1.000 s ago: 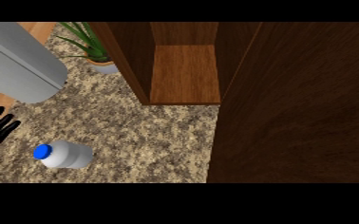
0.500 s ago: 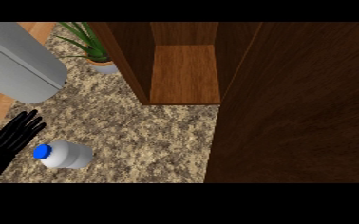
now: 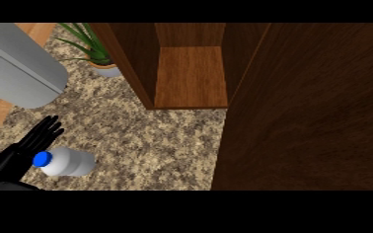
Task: Pick up the bottled water, place it into the cabinet and close the cabinet
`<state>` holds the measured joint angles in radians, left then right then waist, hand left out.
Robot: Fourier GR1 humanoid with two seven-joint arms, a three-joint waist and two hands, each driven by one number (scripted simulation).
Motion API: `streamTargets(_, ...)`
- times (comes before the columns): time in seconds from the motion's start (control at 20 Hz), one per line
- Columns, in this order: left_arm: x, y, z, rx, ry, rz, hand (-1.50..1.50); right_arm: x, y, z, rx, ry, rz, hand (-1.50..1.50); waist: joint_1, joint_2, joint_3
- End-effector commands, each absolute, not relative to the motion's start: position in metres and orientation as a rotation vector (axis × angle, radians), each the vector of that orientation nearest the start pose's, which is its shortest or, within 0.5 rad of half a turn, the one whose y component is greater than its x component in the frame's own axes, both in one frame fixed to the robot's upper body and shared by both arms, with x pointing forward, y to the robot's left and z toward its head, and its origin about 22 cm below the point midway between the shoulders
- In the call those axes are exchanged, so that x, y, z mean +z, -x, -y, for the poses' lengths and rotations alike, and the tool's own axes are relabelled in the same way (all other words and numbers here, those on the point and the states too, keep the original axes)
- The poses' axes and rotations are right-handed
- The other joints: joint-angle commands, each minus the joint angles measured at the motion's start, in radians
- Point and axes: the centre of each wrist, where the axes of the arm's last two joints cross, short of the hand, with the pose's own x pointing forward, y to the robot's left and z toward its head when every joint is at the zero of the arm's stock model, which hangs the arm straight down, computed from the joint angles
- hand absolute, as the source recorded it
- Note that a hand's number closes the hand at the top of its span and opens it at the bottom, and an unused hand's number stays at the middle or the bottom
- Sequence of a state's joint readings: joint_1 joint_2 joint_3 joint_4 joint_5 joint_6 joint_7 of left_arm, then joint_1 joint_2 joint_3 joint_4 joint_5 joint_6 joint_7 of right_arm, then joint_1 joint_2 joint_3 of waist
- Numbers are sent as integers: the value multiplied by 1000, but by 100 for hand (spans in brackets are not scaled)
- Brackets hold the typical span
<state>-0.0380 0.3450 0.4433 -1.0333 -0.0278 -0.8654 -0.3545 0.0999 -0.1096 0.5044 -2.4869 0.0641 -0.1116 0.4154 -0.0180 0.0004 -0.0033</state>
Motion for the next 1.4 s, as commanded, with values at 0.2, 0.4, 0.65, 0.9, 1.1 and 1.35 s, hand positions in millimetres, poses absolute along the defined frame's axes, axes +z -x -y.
streamTargets(0.2, -94, -200, -417, -225, 388, 1488, -150, 190, -104, 187, 238, -253, 1993, -150, -6, 1, 0)
streamTargets(0.4, -101, -202, -423, -183, 381, 1508, -150, 185, -107, 174, 243, -241, 1993, -150, -11, 0, -1)
streamTargets(0.65, -110, -230, -397, -186, 374, 1555, -150, 187, -113, 179, 244, -252, 1988, -150, -10, 3, -1)
streamTargets(0.9, -125, -220, -388, -132, 384, 1566, -150, 181, -109, 177, 265, -237, 1993, -150, -10, 1, 0)
streamTargets(1.1, -129, -226, -376, -115, 440, 1601, 150, 180, -120, 168, 246, -239, 1990, -150, -3, 2, -2)
streamTargets(1.35, -123, -237, -379, -142, 531, 1556, 150, 190, -108, 181, 259, -243, 1997, -150, -7, 0, -1)
